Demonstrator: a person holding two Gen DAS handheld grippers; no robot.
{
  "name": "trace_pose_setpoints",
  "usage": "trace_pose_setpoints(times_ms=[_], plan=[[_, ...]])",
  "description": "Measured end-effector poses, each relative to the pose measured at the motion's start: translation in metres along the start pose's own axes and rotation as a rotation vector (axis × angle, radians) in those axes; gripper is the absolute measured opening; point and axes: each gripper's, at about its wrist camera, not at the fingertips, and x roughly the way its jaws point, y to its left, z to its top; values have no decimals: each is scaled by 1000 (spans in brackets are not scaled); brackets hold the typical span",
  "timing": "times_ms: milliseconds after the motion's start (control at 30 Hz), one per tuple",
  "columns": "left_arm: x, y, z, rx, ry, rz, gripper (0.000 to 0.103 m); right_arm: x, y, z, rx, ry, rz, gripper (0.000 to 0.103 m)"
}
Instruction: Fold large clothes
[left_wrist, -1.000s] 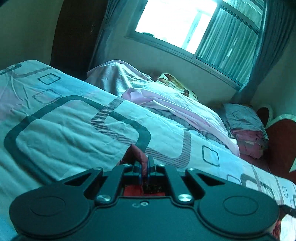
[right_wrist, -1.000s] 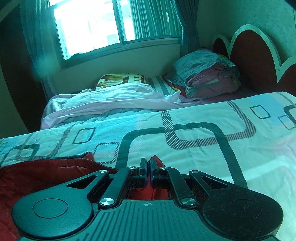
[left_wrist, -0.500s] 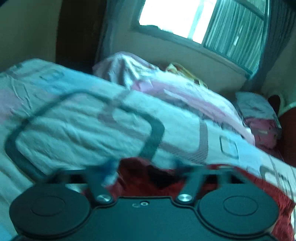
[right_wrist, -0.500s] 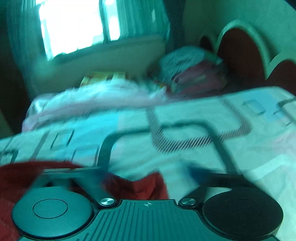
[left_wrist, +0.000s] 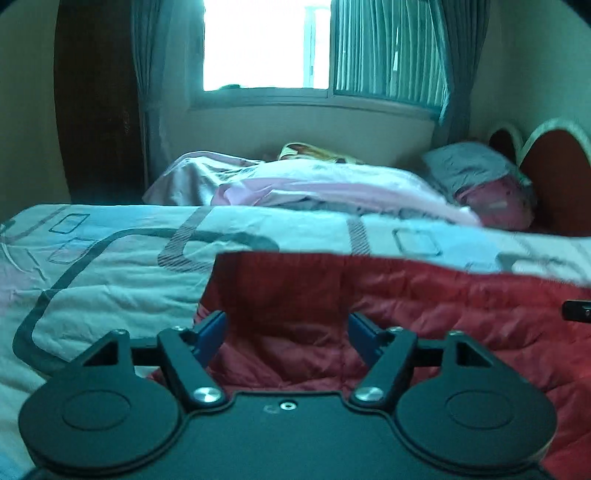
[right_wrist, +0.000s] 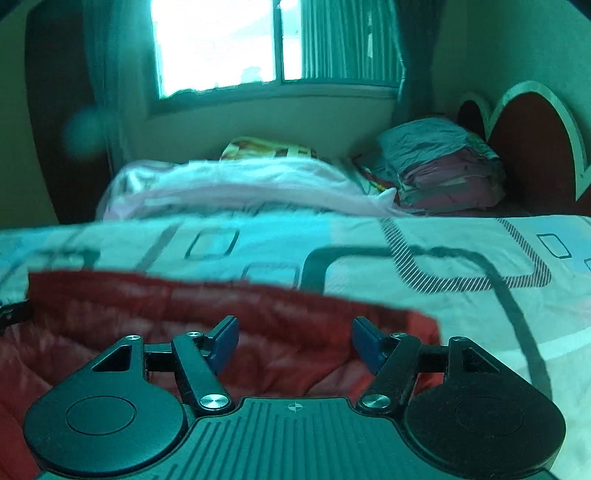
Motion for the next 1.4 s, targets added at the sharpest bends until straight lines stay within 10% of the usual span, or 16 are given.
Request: trace_pose_setpoints(times_ms=[433,1000,1400], plan=[[48,12,-18,-88,54,34,73,76,-29,-22,-5,37,-135,69],[-37,-5,-17,-42,52,-70,75,-21,2,-21,16,-11,49,70],[-7,-13,-50,14,62,24,79,8,-5,-69,-16,-7,-113,70]])
